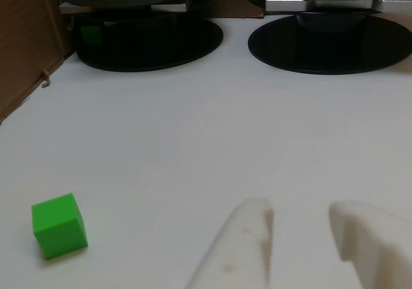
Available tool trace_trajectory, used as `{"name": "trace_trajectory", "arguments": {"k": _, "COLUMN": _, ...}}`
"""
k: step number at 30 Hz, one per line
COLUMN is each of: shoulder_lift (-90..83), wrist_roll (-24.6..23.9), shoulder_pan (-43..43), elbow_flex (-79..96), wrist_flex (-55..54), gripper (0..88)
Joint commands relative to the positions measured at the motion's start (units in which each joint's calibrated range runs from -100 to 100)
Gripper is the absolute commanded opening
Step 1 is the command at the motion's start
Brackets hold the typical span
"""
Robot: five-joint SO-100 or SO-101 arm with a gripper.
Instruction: Pick up green cube and drop it in the blue box
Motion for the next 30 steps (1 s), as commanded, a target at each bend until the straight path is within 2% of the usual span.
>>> {"name": "trace_trajectory", "arguments": {"k": 1, "shoulder_lift": -0.6, "wrist_roll": 0.1, "shoulder_pan": -0.1, "elbow_flex": 0.4, "wrist_flex": -0.7, "gripper": 2.5}}
{"name": "trace_trajectory", "arguments": {"k": 30, "shoulder_lift": -0.6, "wrist_roll": 0.2, "shoulder_pan": -2.9, "elbow_flex": 0.5, "wrist_flex": -0.7, "gripper": 2.4}}
